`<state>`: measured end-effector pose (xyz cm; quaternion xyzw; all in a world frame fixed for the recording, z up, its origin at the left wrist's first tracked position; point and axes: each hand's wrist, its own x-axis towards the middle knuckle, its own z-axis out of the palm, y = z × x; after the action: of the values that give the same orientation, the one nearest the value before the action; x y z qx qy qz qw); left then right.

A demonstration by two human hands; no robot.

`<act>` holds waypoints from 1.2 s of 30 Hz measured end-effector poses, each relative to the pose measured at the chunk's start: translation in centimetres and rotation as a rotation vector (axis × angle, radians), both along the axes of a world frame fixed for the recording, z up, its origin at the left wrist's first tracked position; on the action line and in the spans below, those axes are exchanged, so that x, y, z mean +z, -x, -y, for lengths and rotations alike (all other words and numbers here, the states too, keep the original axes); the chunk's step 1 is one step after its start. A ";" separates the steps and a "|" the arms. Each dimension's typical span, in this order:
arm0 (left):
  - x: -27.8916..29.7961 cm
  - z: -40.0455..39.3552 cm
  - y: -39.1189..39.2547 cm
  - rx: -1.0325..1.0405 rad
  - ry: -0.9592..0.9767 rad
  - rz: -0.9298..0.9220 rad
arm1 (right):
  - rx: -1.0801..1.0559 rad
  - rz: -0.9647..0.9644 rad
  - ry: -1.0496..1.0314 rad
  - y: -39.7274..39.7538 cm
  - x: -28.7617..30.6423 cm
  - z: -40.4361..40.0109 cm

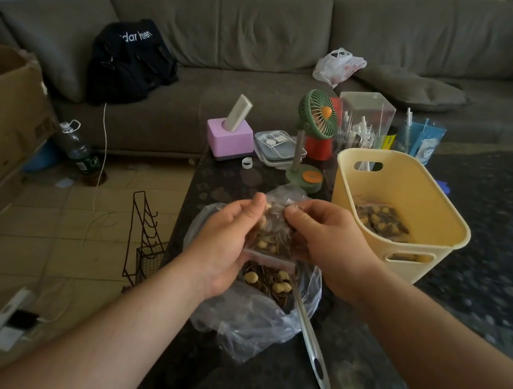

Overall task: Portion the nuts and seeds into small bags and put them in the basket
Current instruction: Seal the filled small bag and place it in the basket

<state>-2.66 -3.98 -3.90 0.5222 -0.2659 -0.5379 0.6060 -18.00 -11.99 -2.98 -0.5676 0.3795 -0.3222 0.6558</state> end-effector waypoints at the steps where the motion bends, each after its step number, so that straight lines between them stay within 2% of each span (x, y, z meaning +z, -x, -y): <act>1: 0.0 -0.1 0.1 -0.034 -0.006 -0.011 | -0.014 0.016 -0.005 0.0 0.0 0.0; 4: -0.2 -0.2 0.3 -0.056 -0.010 -0.002 | 0.004 0.068 -0.061 0.2 -0.1 0.3; 7: -0.2 -0.3 0.4 -0.050 0.017 0.003 | 0.112 0.082 -0.096 0.2 -0.4 0.2; 13: -0.3 -0.2 0.4 -0.049 0.065 -0.083 | 0.084 0.013 0.051 0.4 -0.4 0.2; 17: -0.4 0.0 0.4 -0.049 0.072 -0.053 | 0.158 0.078 -0.090 0.3 -0.6 0.3; 23: -0.2 -0.2 0.7 -0.094 0.089 -0.108 | 0.051 -0.025 0.146 0.3 -0.6 0.4; 28: -0.2 -0.1 0.8 -0.074 0.039 -0.081 | 0.091 0.053 0.033 0.1 -0.1 0.0; 33: 0.3 -0.4 1.1 -0.104 0.110 -0.120 | -0.012 0.040 0.156 0.3 0.3 0.1; 36: 0.4 -0.2 1.4 -0.034 0.117 -0.095 | 0.007 0.092 0.114 0.2 0.7 -0.1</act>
<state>-4.11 -3.78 -3.52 0.4551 -0.2768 -0.5559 0.6382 -18.18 -11.91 -2.26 -0.5898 0.3284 -0.3667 0.6402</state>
